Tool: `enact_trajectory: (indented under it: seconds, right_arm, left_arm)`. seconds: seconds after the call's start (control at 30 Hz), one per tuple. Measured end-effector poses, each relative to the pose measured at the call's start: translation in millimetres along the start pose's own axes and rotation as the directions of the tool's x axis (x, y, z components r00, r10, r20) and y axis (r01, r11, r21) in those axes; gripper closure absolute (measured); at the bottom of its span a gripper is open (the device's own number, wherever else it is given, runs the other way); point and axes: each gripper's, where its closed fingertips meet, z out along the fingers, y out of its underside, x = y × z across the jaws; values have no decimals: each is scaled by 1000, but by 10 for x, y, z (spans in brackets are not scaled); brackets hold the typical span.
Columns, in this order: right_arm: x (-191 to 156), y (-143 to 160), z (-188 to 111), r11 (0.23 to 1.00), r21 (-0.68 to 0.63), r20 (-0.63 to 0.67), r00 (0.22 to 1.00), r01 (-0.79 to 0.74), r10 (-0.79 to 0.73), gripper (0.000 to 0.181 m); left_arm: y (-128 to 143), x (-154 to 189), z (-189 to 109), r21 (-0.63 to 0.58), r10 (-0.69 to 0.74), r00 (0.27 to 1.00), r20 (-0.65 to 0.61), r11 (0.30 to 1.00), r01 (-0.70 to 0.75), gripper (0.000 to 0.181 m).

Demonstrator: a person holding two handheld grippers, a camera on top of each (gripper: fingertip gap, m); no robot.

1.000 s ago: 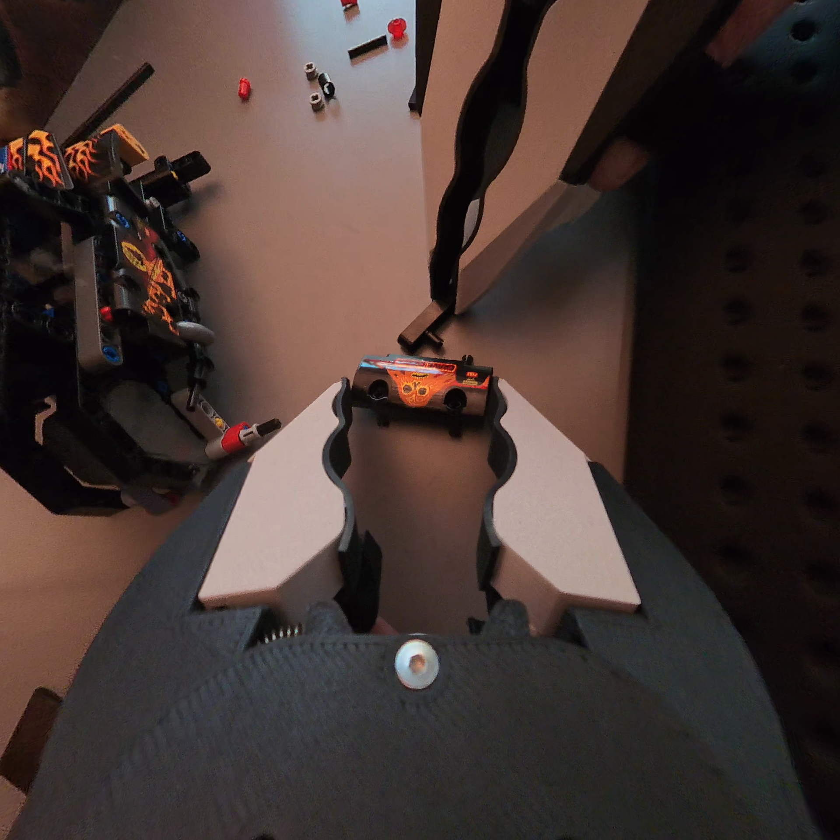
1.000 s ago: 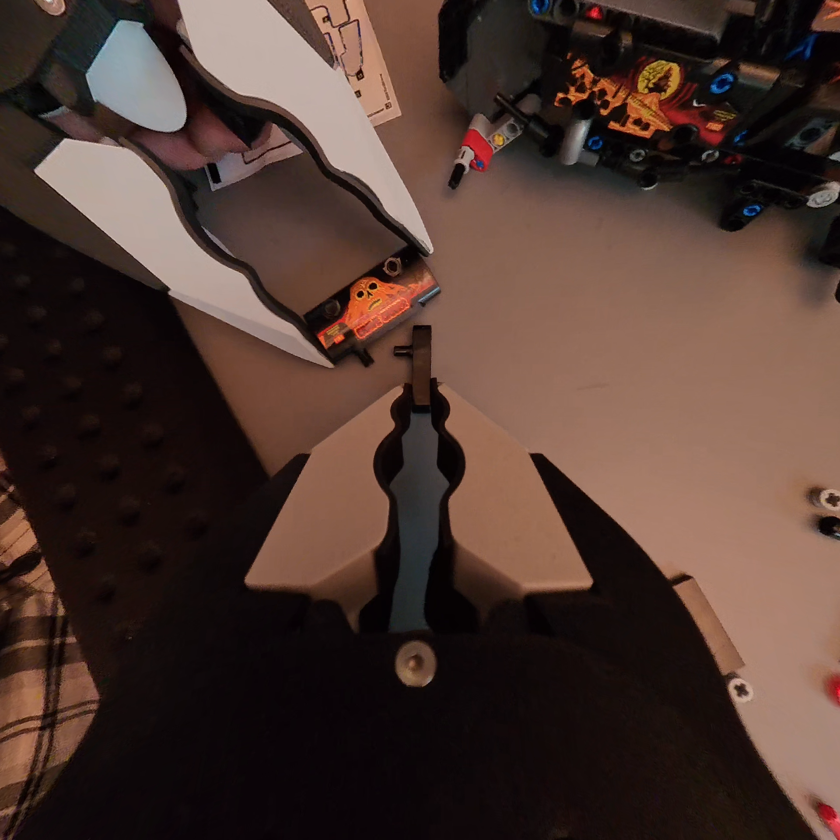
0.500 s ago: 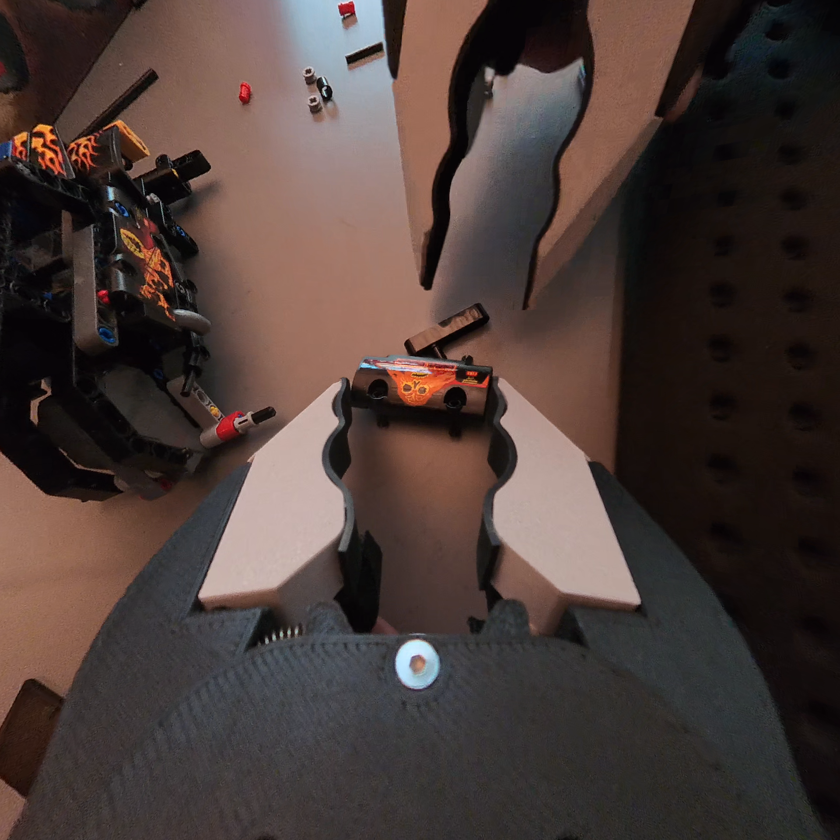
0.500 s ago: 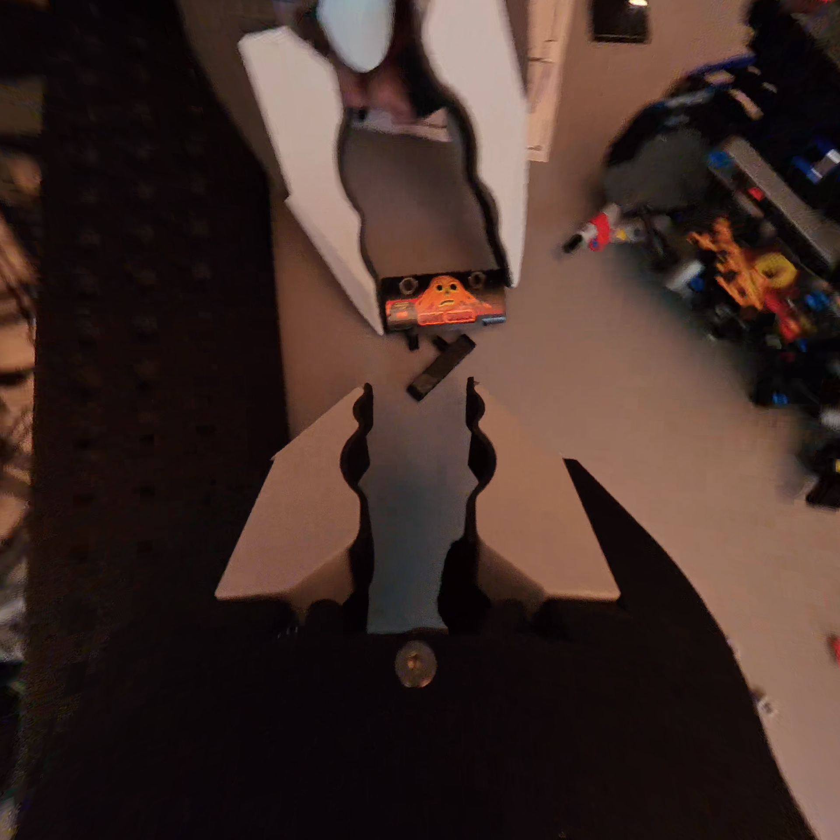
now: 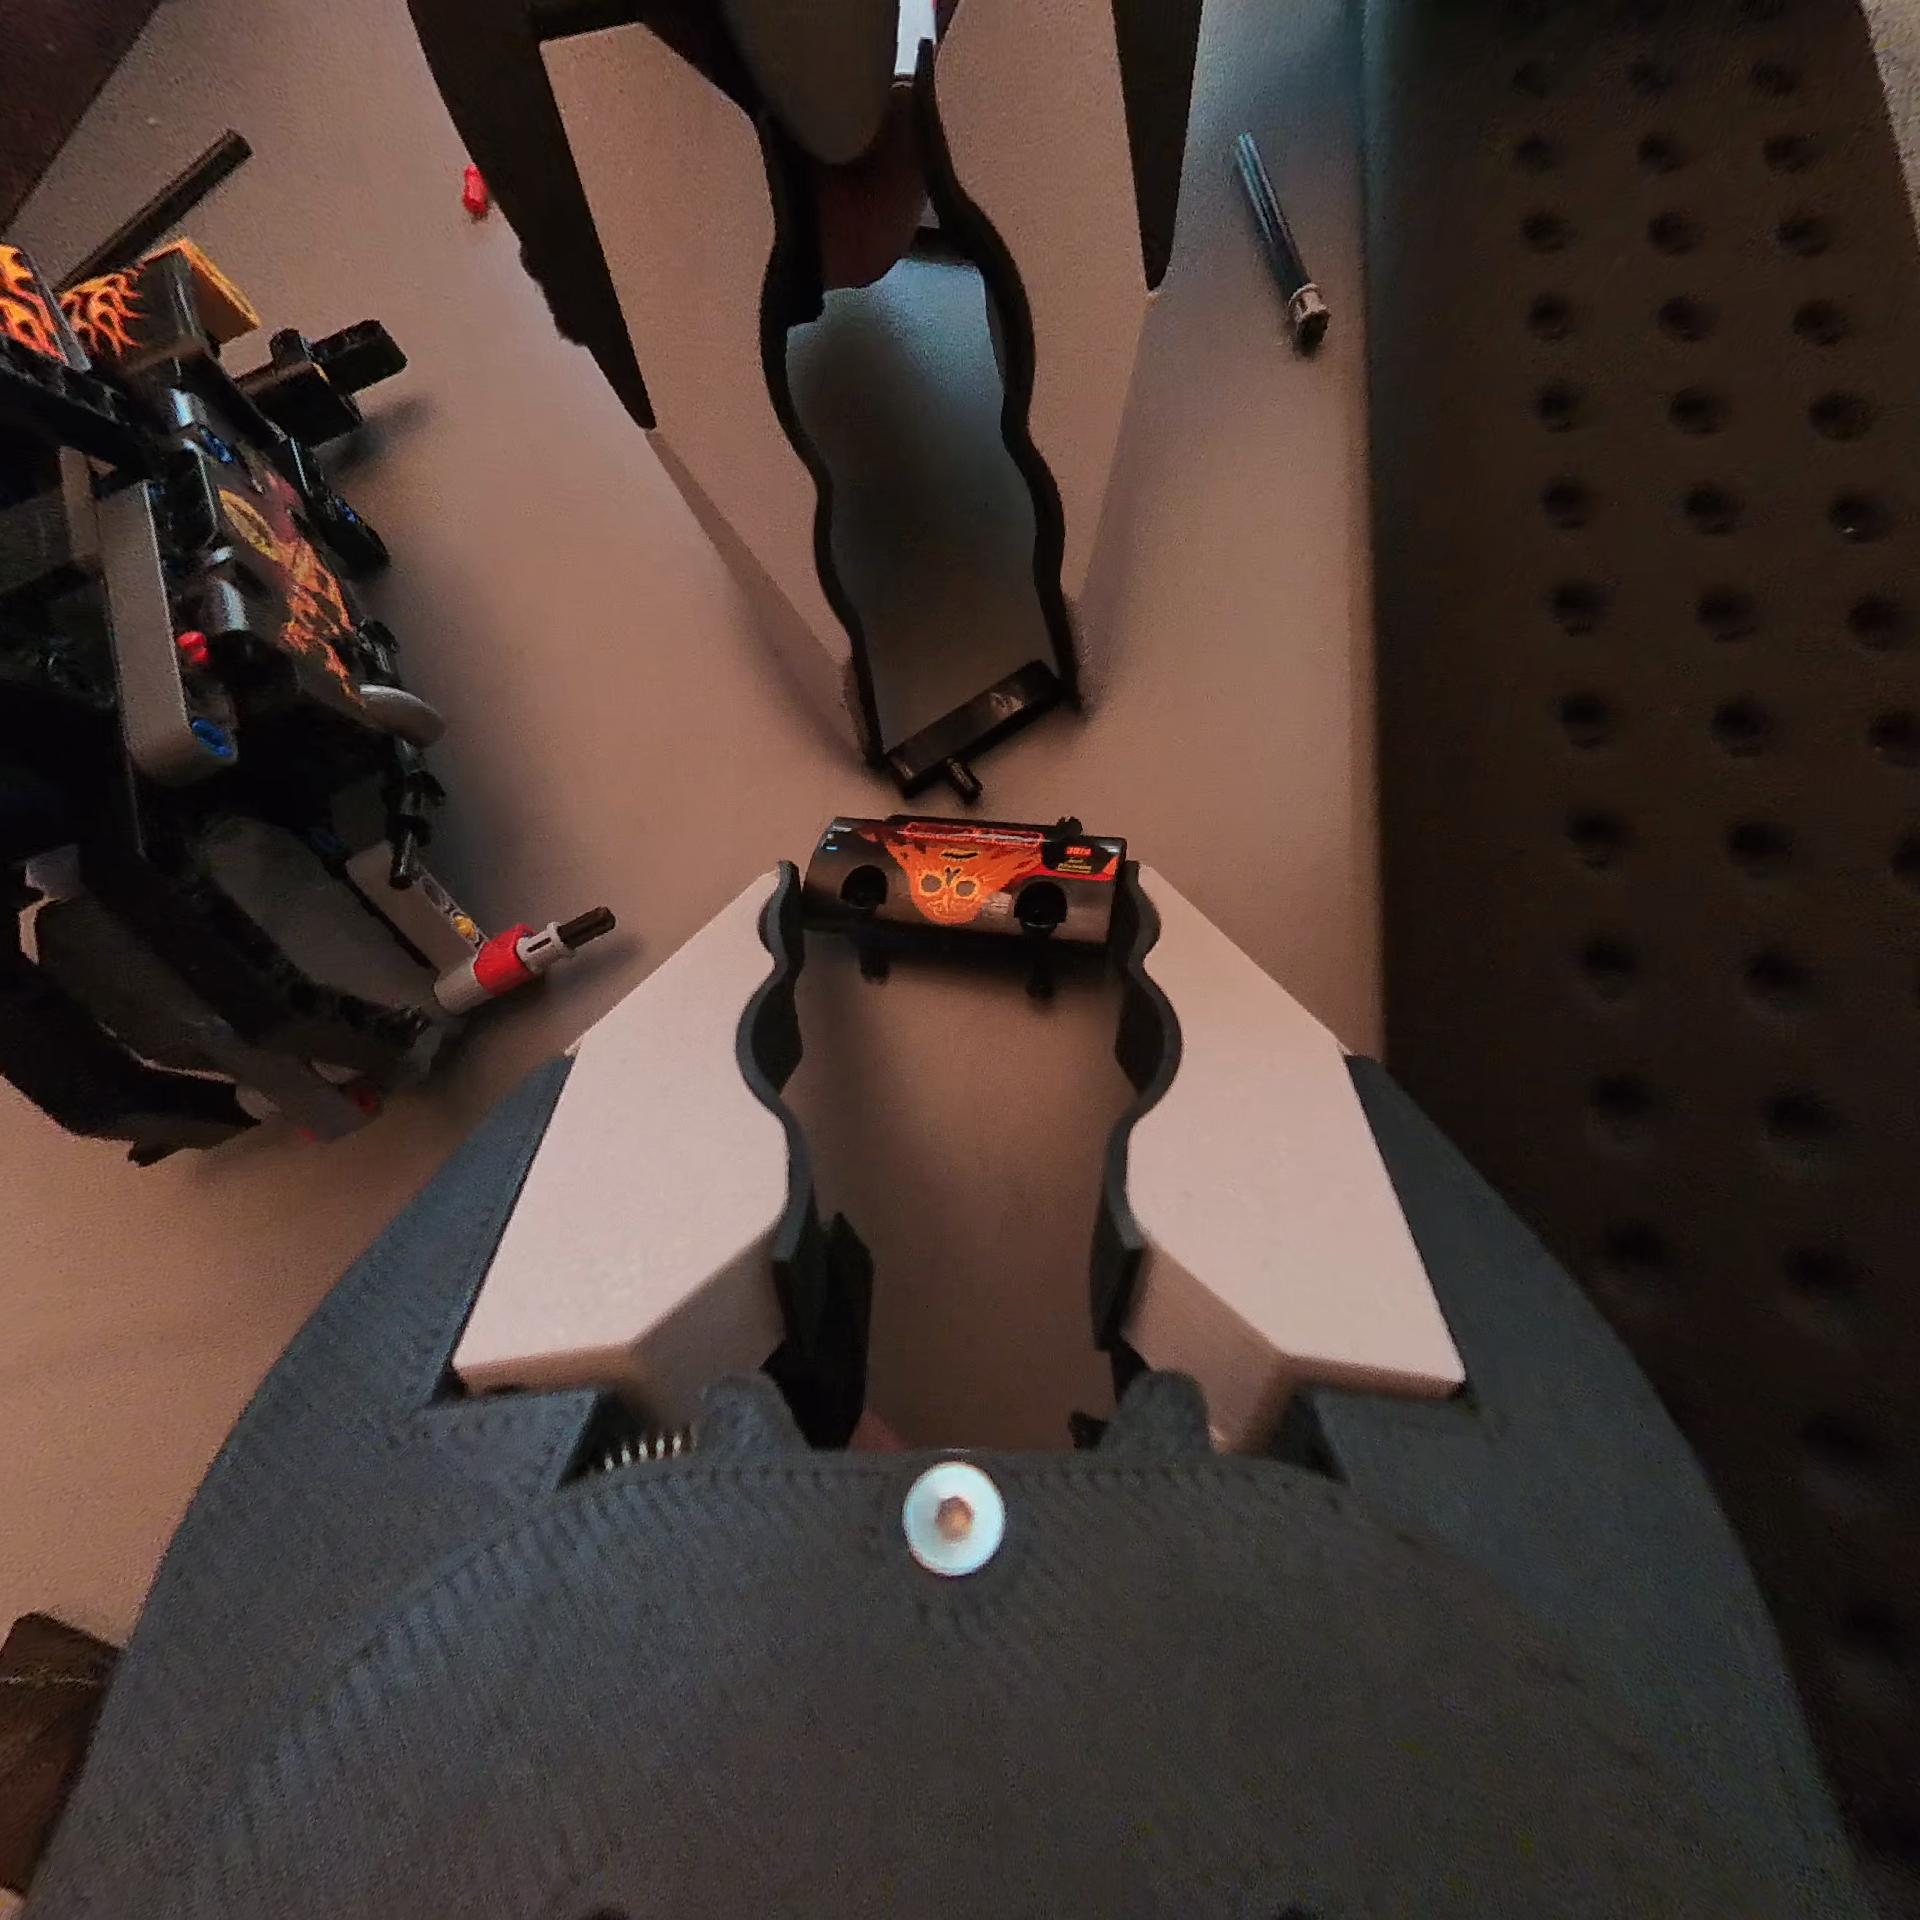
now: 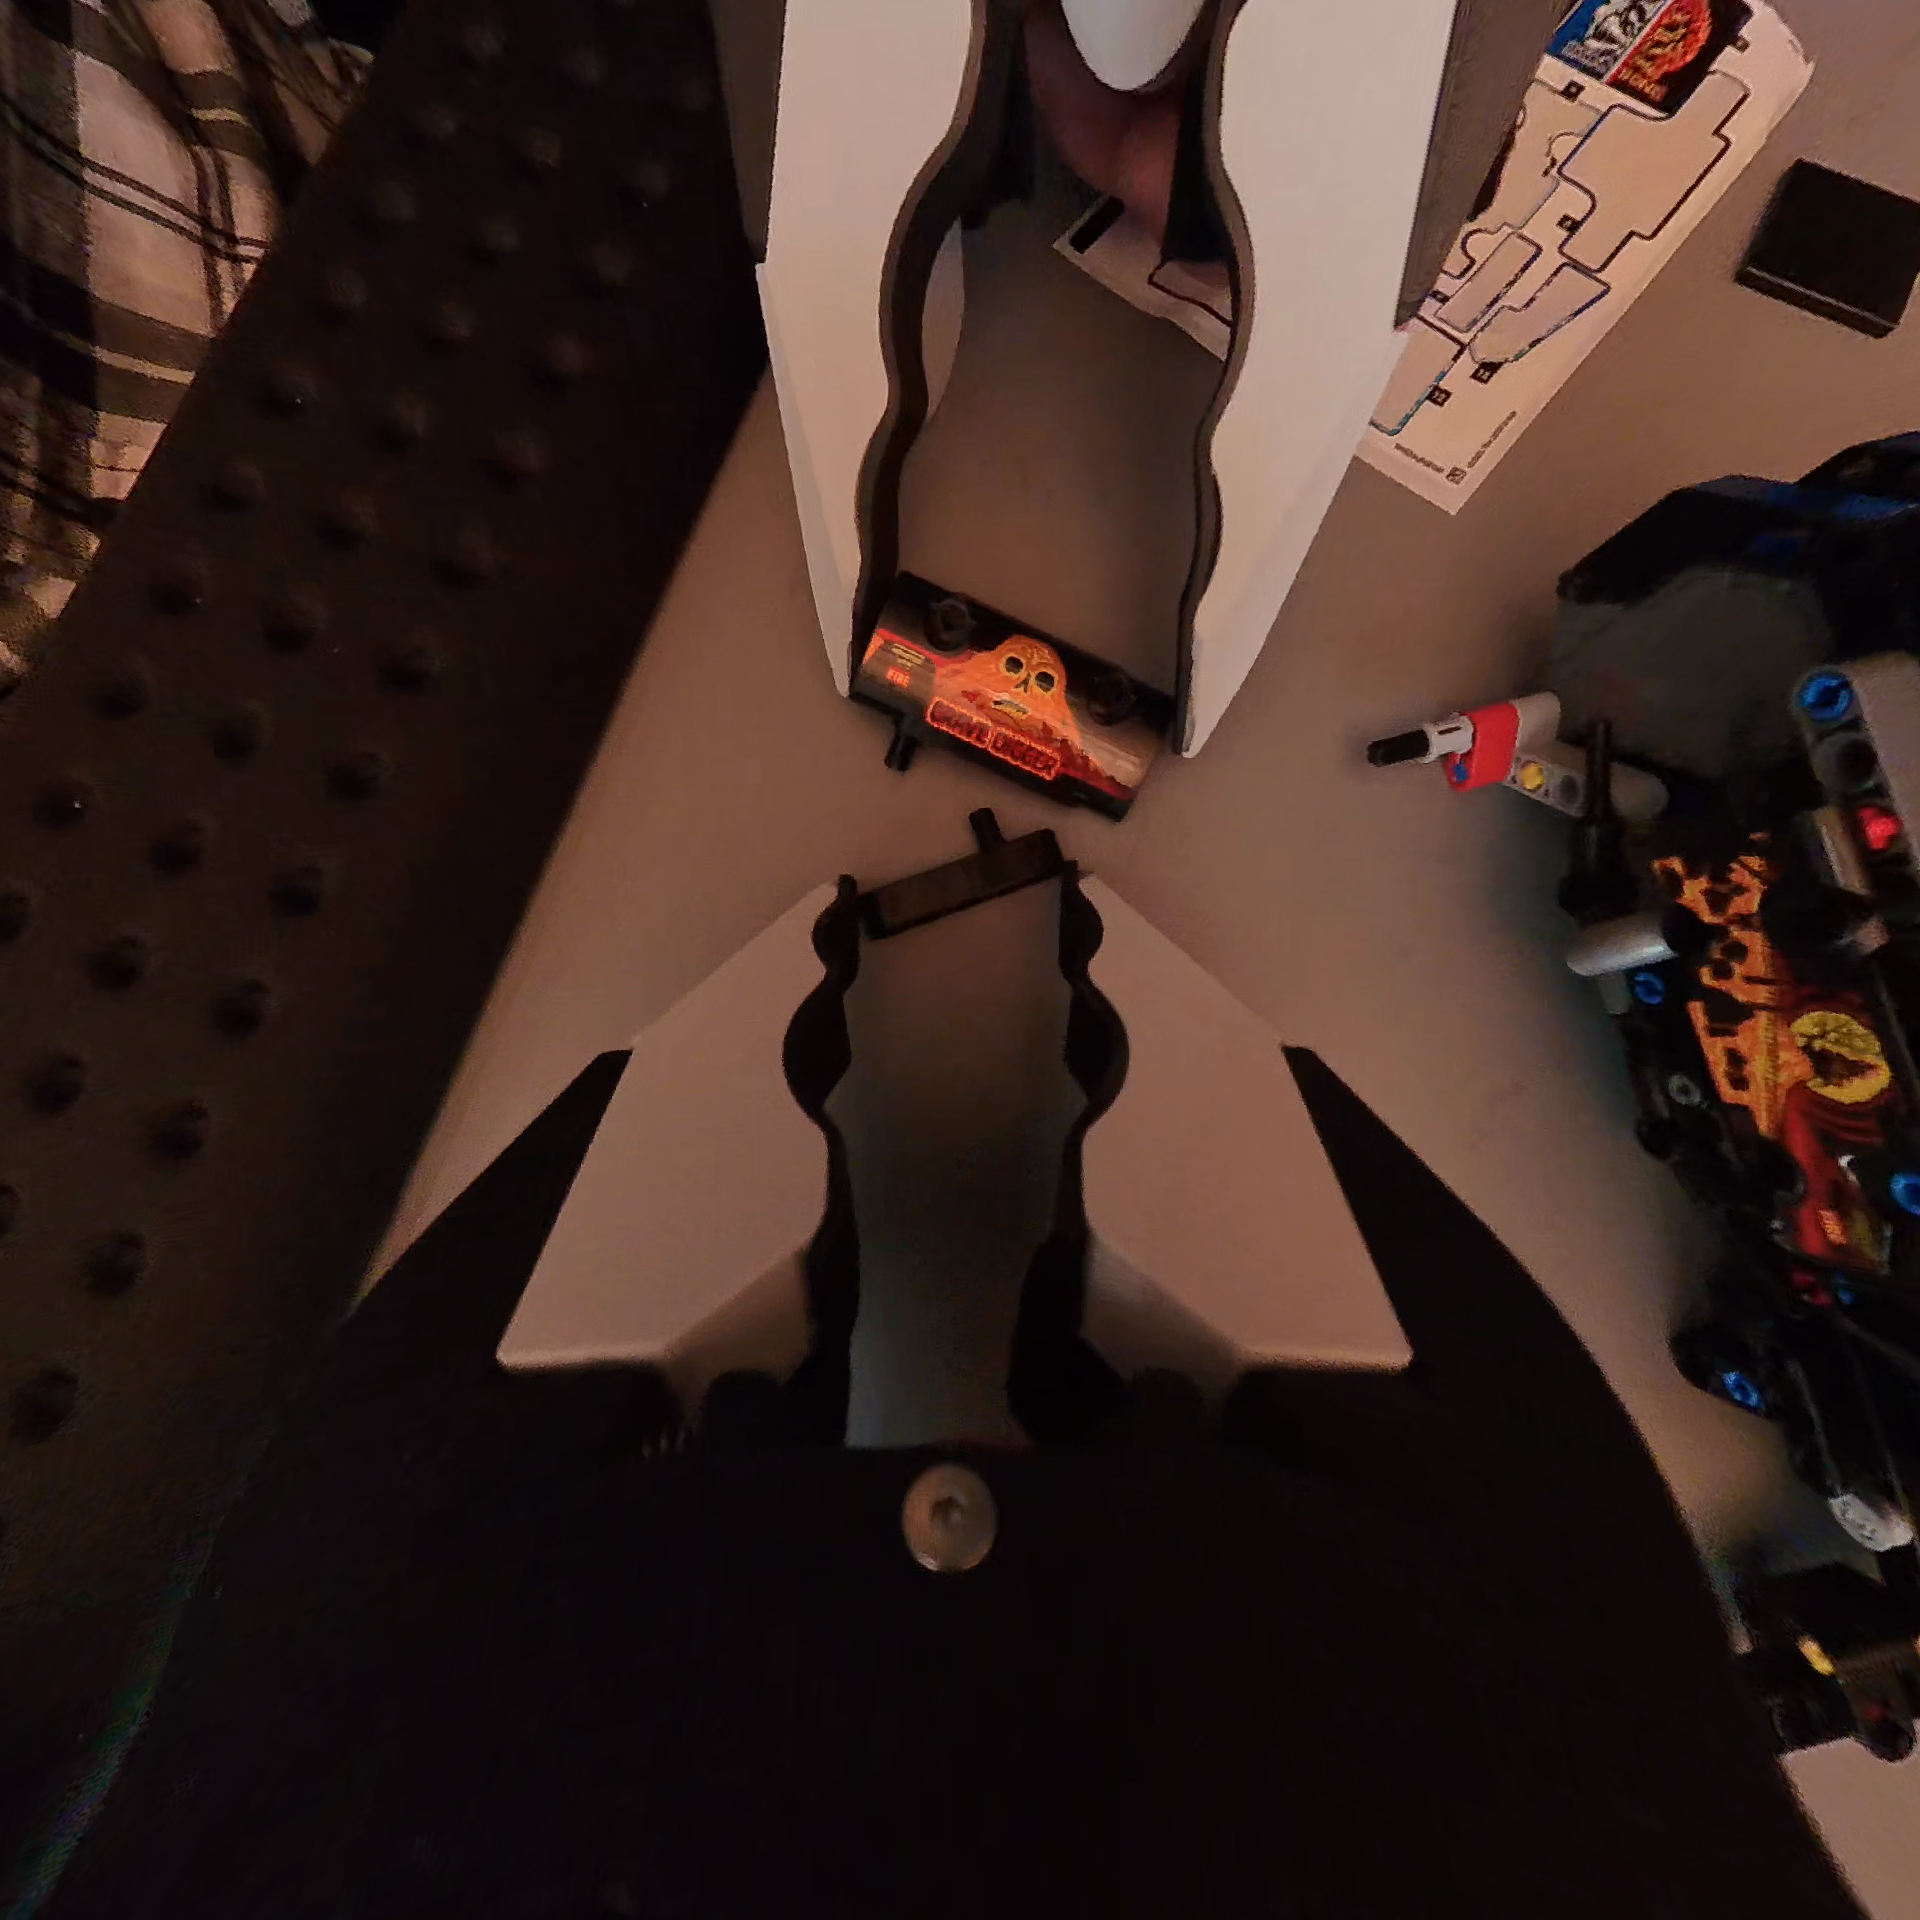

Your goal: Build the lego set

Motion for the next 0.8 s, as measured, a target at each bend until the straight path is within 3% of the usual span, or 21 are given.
enact_trajectory:
  seconds: [0.1, 0.2, 0.53, 0.7, 0.8]
  right_arm:
    - [-26, -24, 22, 1000, 5, -8, 1000, 1, -1, 145]
    - [7, -8, -2, 997, 12, -29, 996, -82, 82, 165]
    - [-5, -67, 37, 932, 36, -125, 924, -361, 362, 168]
    - [9, -180, -24, 881, 174, -102, 882, -440, 461, 181]
    - [-12, -11, -7, 890, 98, -140, 879, -446, 456, 181]
  left_arm:
    - [-1, -6, -5, 13, -5, 1000, 4, 1000, 5, 122]
    - [-1, -38, -12, 19, -2, 1000, 28, 1000, 1, 122]
    - [-12, -97, -21, 12, 6, 995, 103, 1000, -7, 122]
    - [-123, -155, -85, 86, -12, 990, 138, 996, 0, 122]
    - [-50, -156, -69, 51, -1, 991, 135, 999, -6, 122]
